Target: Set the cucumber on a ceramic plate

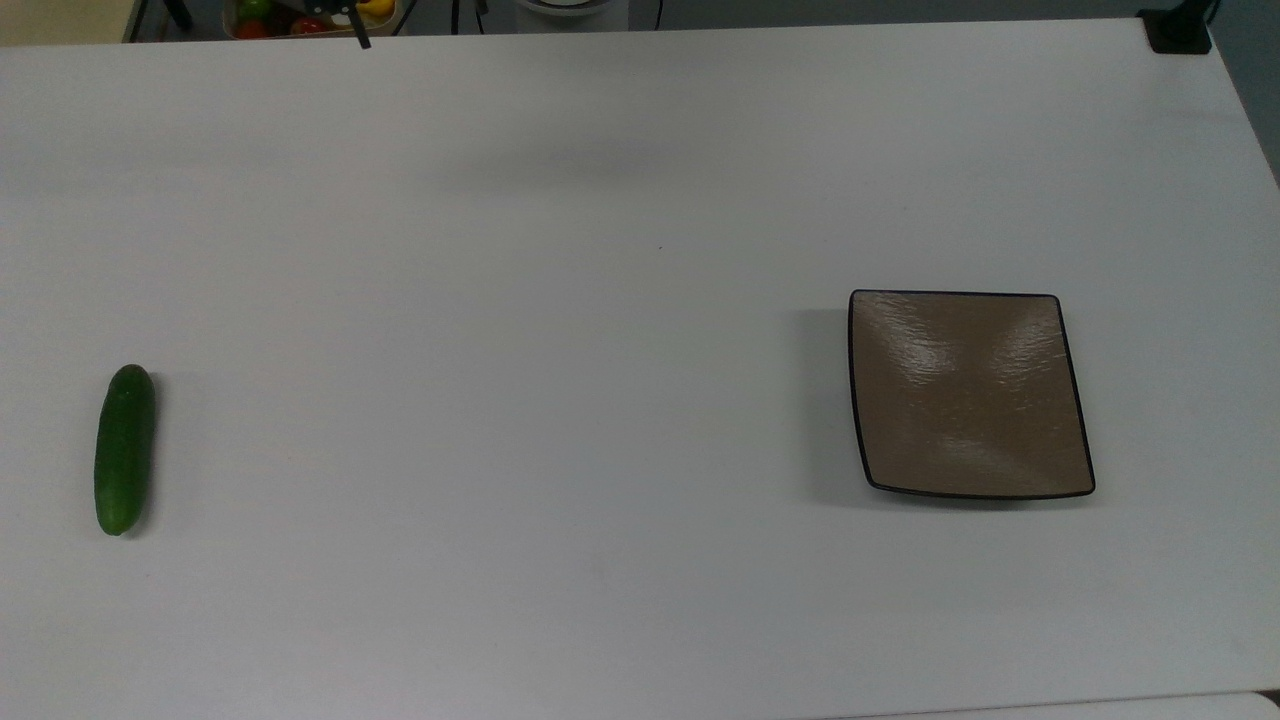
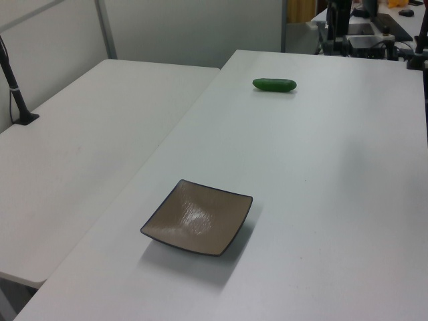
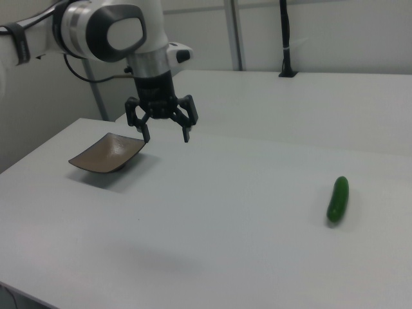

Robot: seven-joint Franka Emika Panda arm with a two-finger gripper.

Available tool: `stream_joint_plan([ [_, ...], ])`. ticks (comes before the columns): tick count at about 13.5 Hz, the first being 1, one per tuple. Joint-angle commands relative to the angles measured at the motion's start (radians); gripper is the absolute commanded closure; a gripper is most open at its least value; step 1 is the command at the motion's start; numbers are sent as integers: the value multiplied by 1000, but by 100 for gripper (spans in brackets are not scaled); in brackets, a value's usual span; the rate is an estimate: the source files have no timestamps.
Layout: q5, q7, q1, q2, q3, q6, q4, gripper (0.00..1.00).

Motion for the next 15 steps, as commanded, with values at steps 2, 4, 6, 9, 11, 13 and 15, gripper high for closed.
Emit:
stream_joint_plan([
  [2, 22, -43, -11, 15, 4, 28, -15, 0],
  [4, 16, -46, -35, 26, 11, 31, -11, 0],
  [6, 17, -49, -63, 49, 11, 35, 23, 0],
  [9, 22, -49, -120, 107, 11, 48, 106, 0],
  [11, 25, -46, -155, 139, 11, 157, 125, 0],
  [13, 48, -43, -178, 173, 8, 286, 125, 0],
  [15, 54, -43, -200, 215, 7, 385, 128, 0],
])
